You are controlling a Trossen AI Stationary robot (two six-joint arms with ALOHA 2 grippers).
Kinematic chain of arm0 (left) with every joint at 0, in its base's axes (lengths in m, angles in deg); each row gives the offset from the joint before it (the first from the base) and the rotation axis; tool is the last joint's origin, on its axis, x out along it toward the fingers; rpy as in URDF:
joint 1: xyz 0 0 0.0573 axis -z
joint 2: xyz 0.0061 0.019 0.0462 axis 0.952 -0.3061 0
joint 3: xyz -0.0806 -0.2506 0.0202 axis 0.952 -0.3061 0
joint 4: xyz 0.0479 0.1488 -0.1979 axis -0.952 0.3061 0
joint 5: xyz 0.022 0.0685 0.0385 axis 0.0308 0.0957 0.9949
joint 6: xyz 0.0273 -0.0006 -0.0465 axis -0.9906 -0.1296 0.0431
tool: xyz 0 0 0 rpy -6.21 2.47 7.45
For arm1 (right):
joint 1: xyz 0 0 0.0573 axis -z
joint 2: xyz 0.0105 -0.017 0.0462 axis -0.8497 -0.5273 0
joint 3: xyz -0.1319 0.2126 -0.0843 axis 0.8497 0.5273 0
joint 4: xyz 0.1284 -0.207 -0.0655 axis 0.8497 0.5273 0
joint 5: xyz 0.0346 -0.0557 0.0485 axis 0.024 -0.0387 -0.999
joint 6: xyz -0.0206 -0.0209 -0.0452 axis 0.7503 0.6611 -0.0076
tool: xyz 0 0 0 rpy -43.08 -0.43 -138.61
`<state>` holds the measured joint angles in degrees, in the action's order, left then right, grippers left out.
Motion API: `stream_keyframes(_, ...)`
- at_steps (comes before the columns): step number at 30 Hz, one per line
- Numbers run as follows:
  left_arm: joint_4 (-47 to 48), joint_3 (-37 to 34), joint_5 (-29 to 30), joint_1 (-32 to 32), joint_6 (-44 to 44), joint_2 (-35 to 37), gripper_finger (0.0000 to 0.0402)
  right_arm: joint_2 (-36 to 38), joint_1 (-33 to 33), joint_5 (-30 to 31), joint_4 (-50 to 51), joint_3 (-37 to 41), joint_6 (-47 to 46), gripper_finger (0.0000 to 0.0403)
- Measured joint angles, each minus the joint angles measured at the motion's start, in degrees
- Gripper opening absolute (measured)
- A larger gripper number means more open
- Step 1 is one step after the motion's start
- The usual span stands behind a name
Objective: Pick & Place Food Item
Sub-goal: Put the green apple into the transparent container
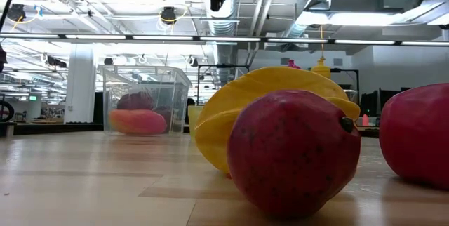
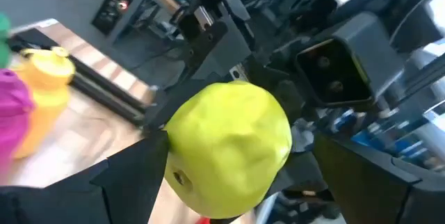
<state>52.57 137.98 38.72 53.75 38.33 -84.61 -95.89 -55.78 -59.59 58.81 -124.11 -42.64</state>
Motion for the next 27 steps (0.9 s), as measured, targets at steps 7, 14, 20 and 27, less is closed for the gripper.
stream_keyframes(7,1.5,0.03,2.04,0.99,-3.29,-0.89,0.0346,-0.67,-0.05,-0.59,-0.3,0.02,-0.01,0.0302)
stream_keyframes(14,2.22,0.07,2.5,1.2,-3.5,-0.96,0.0344,-0.78,0.04,-1.05,-1.23,0.05,-0.2,0.0302)
stream_keyframes(20,2.19,0.13,2.53,1.23,-3.31,-0.92,0.031,-0.78,0.04,-1.06,-2.38,0.11,-0.19,0.0302)
stream_keyframes(27,2.29,0.13,2.38,1.44,-2.69,-0.9,0.0261,-0.78,0.01,-1.11,-2.27,0.11,-0.29,0.0306)
